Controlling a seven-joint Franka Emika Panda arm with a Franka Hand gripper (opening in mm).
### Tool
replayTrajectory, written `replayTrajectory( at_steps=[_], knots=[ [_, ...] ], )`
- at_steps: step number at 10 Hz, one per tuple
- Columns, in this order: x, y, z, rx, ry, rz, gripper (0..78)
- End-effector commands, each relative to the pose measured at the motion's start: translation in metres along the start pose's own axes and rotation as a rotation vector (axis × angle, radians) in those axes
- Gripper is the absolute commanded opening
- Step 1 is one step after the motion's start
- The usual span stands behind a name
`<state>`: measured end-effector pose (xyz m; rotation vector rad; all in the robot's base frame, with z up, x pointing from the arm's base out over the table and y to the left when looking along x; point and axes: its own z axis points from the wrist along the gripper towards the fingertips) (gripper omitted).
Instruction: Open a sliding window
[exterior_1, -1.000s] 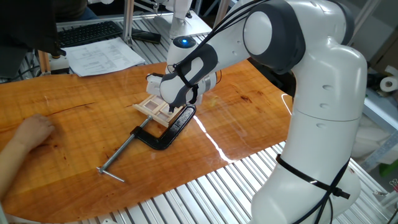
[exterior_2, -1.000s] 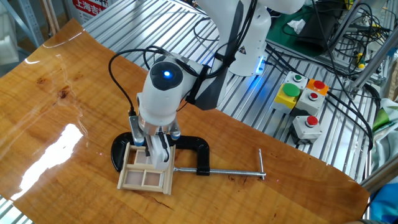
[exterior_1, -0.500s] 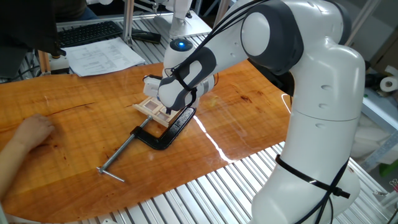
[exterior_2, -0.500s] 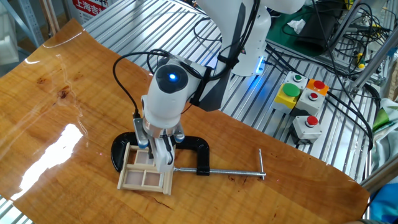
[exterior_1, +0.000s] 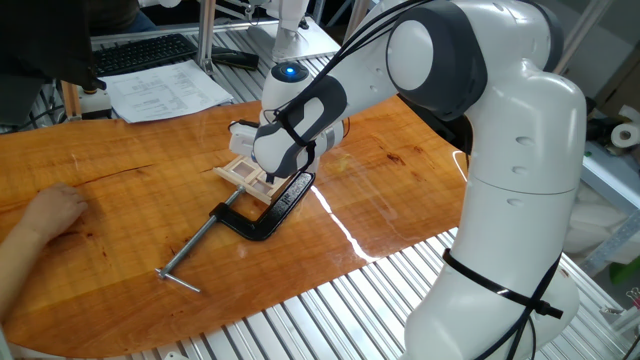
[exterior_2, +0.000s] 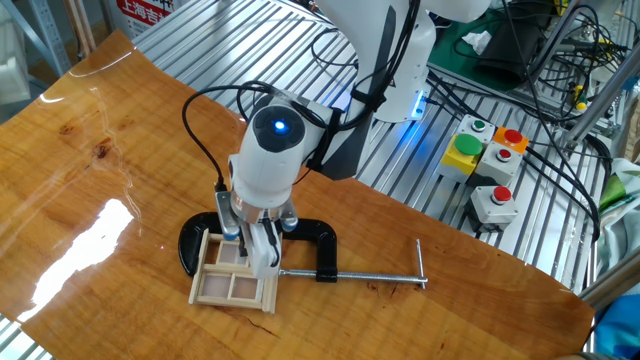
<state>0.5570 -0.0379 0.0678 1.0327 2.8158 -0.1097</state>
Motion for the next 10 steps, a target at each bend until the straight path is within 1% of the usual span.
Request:
replayTrajectory(
  at_steps=[1, 6, 8, 9, 10],
  knots=[
    [0.005, 0.001, -0.002, -0.005, 0.011, 0.010, 0.0],
    [0.011, 0.003, -0.001, -0.013, 0.015, 0.023, 0.0],
    [0.015, 0.004, -0.005, -0.020, 0.025, 0.029, 0.0],
    [0.020, 0.005, -0.010, -0.024, 0.033, 0.041, 0.0],
    [0.021, 0.006, -0.012, -0.024, 0.034, 0.046, 0.0]
  ],
)
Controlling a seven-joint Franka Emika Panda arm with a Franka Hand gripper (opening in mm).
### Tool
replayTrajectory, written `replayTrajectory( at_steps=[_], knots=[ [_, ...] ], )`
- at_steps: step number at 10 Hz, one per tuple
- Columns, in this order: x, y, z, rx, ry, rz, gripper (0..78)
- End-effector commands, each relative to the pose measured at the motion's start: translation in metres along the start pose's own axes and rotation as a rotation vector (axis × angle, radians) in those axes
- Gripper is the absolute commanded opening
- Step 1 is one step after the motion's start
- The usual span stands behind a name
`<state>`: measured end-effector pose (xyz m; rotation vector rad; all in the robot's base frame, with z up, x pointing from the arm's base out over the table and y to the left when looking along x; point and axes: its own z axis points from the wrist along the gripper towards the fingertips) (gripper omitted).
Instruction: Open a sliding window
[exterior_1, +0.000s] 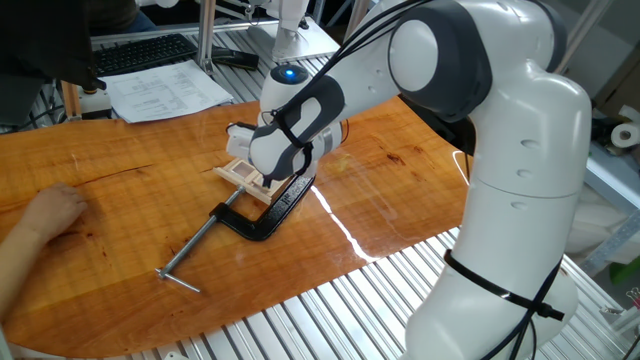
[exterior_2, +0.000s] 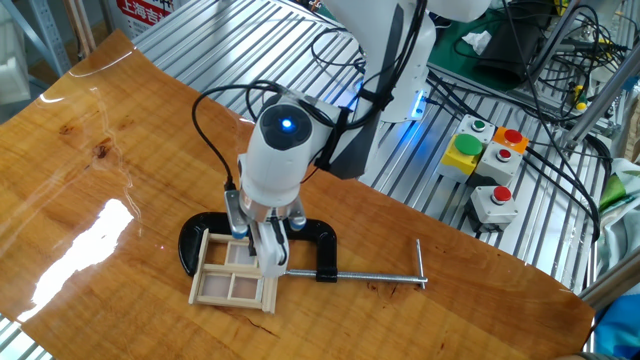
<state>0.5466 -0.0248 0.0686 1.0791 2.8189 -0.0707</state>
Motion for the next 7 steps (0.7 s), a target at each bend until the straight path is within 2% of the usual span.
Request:
replayTrajectory(
  at_steps=[1, 3, 4, 7],
  knots=[
    [0.006, 0.002, -0.009, -0.008, 0.008, 0.016, 0.0],
    [0.006, 0.002, -0.009, 0.002, 0.018, 0.005, 0.0],
    [0.004, 0.005, -0.009, 0.027, -0.004, -0.010, 0.0],
    [-0.005, 0.014, -0.009, 0.033, -0.021, -0.003, 0.0]
  ],
)
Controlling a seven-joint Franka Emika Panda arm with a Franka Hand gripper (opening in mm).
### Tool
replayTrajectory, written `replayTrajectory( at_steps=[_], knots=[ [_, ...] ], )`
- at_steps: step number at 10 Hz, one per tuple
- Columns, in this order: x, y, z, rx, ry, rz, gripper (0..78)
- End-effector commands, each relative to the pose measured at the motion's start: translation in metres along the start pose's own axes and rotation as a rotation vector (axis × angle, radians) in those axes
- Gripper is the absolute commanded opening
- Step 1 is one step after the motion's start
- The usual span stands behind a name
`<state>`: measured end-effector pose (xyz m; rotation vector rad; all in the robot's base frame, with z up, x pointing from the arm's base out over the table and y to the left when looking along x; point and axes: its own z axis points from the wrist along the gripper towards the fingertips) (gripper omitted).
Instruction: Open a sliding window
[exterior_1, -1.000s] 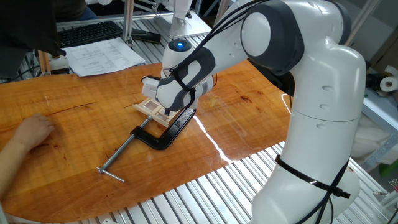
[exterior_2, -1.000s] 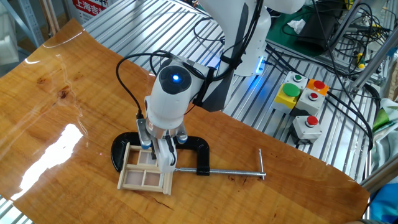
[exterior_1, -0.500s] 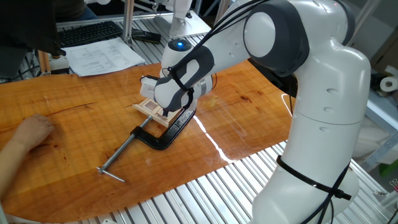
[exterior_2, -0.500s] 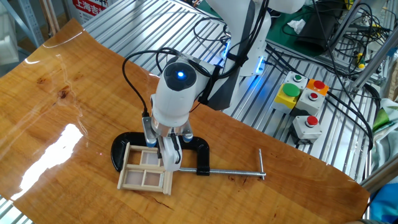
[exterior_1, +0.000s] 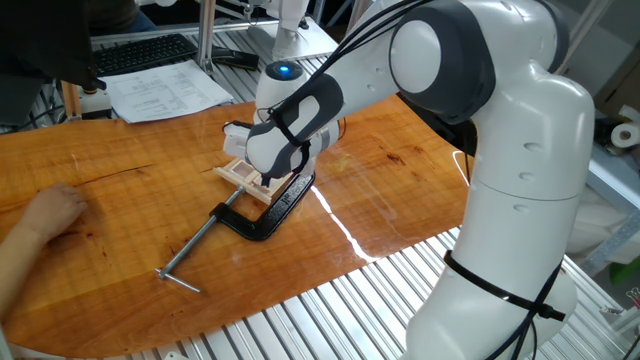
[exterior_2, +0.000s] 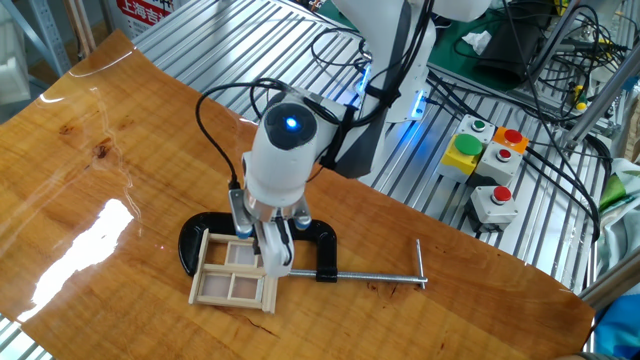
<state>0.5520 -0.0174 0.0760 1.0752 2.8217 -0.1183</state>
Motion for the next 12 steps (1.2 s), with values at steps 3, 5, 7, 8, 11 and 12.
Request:
replayTrajectory(
  at_steps=[3, 5, 7, 8, 11, 12],
  knots=[
    [-0.014, 0.005, -0.002, 0.009, -0.020, -0.003, 0.0],
    [-0.026, 0.002, -0.003, 0.005, -0.016, -0.009, 0.0],
    [-0.028, 0.001, -0.001, 0.006, -0.017, -0.010, 0.0],
    [-0.031, 0.000, 0.001, 0.009, -0.022, -0.012, 0.0],
    [-0.045, -0.005, 0.004, 0.013, -0.039, -0.033, 0.0],
    [-0.049, -0.007, 0.004, 0.012, -0.038, -0.038, 0.0]
  ],
)
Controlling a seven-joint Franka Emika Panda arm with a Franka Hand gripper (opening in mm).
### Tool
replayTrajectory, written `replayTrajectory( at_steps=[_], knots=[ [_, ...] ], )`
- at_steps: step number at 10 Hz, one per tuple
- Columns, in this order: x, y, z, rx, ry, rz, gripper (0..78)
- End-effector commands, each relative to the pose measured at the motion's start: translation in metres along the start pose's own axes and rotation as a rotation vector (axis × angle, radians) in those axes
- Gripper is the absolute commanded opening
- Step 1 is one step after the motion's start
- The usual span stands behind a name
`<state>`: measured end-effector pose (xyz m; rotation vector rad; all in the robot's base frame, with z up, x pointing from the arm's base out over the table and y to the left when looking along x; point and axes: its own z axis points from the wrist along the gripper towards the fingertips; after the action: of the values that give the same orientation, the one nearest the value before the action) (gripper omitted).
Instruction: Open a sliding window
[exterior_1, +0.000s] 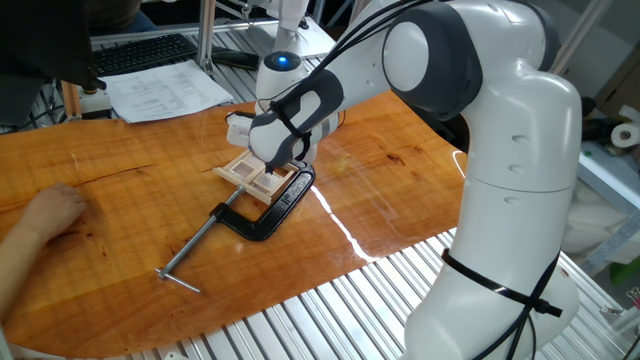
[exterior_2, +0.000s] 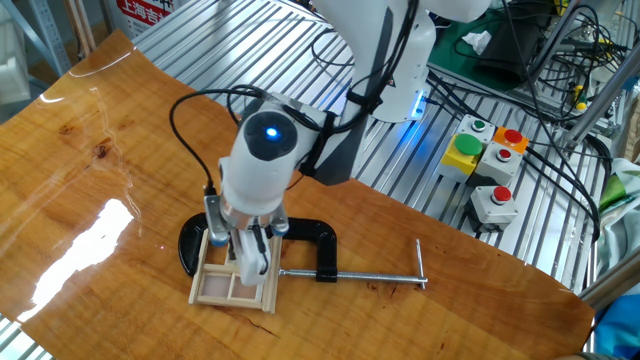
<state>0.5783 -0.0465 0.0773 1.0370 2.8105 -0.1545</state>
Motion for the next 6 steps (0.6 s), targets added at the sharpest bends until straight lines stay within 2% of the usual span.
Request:
replayTrajectory(
  at_steps=[1, 4, 6],
  knots=[
    [-0.013, -0.004, 0.000, -0.001, -0.008, -0.018, 0.0],
    [-0.026, -0.011, 0.007, -0.006, -0.017, -0.036, 0.0],
    [-0.029, -0.013, 0.009, -0.002, -0.025, -0.037, 0.0]
  ],
)
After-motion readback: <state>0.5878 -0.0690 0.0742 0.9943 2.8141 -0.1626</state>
